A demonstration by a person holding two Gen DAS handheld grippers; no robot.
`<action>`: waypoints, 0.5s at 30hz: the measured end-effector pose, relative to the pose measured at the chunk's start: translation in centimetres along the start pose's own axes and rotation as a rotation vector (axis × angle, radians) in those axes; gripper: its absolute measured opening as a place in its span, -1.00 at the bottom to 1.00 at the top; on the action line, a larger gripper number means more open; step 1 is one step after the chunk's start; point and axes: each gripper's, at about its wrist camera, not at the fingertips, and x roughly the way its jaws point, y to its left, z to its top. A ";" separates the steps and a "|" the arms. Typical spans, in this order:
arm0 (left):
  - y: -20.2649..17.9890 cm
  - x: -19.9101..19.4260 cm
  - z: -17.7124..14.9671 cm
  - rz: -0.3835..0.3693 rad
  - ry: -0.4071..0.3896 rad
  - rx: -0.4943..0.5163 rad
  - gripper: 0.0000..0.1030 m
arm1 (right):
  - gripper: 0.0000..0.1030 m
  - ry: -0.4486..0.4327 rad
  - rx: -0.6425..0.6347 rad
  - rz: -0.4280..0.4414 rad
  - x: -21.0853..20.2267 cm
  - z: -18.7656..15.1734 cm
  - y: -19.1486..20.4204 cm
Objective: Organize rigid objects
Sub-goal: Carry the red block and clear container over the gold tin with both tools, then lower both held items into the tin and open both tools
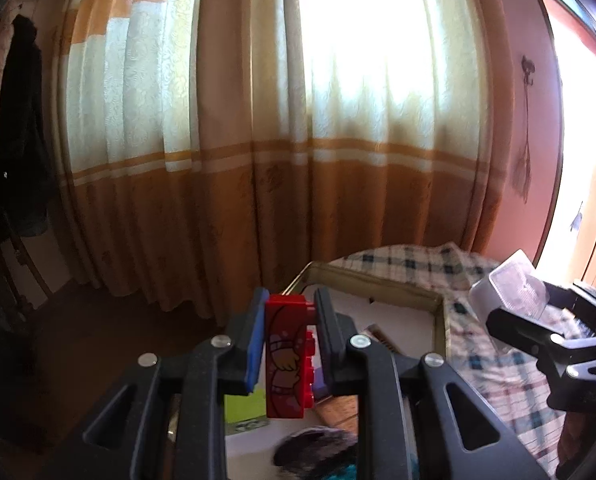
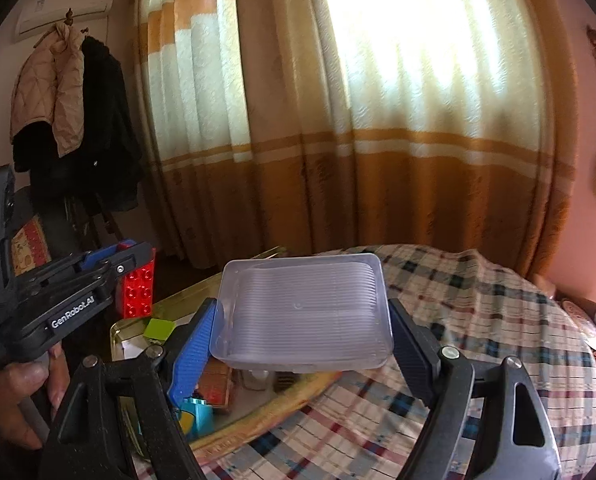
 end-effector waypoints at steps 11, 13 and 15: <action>0.9 4.6 -0.8 -0.025 0.159 -0.021 -0.58 | 0.61 0.123 -0.025 0.004 5.4 -0.2 1.8; 0.9 5.5 -0.7 -0.022 0.185 -0.031 -0.58 | 0.61 0.145 -0.021 -0.012 6.5 -0.1 1.4; 0.6 6.1 -0.7 -0.021 0.196 -0.016 -0.58 | 0.61 0.163 -0.006 -0.016 7.2 0.0 0.8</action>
